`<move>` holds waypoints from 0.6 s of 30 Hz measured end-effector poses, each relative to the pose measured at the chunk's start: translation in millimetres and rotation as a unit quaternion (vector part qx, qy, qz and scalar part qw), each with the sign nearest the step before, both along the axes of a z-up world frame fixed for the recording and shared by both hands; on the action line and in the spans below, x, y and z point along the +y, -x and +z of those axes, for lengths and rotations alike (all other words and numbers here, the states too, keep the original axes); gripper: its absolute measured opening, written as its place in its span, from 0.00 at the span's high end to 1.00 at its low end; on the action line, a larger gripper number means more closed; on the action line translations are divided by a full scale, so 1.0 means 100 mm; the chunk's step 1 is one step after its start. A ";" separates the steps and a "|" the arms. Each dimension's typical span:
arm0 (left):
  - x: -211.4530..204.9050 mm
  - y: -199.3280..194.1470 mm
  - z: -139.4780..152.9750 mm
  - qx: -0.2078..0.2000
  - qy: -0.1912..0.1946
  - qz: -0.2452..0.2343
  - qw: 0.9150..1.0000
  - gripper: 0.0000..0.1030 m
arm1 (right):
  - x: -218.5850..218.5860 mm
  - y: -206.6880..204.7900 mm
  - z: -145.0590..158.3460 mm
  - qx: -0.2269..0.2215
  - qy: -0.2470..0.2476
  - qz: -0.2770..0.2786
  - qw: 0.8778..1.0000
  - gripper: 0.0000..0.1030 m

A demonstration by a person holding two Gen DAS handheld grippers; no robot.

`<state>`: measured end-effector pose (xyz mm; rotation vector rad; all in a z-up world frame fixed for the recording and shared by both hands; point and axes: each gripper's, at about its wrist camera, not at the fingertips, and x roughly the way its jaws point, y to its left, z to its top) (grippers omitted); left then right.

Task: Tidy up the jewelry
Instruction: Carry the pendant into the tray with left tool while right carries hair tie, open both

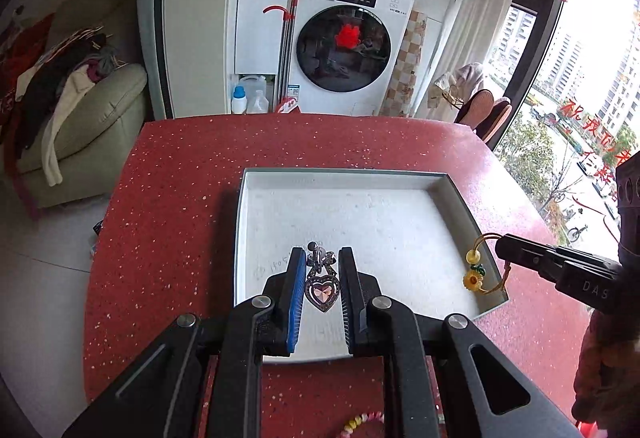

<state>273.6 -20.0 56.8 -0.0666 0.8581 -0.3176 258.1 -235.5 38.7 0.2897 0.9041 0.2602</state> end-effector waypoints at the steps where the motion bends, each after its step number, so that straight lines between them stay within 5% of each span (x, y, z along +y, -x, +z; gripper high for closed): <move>1: -0.04 -0.10 -0.02 0.004 -0.002 0.002 1.000 0.66 | -0.01 -0.09 -0.03 0.004 -0.007 -0.003 1.000 0.94; 10: -0.27 -0.71 -0.48 0.021 -0.041 0.016 0.999 0.66 | -0.13 -0.64 -0.50 0.046 -0.027 -0.031 0.998 0.94; 18: -0.44 -0.71 -0.79 0.023 -0.095 0.006 0.995 0.66 | -0.22 -0.66 -0.87 0.075 0.001 -0.058 0.995 0.94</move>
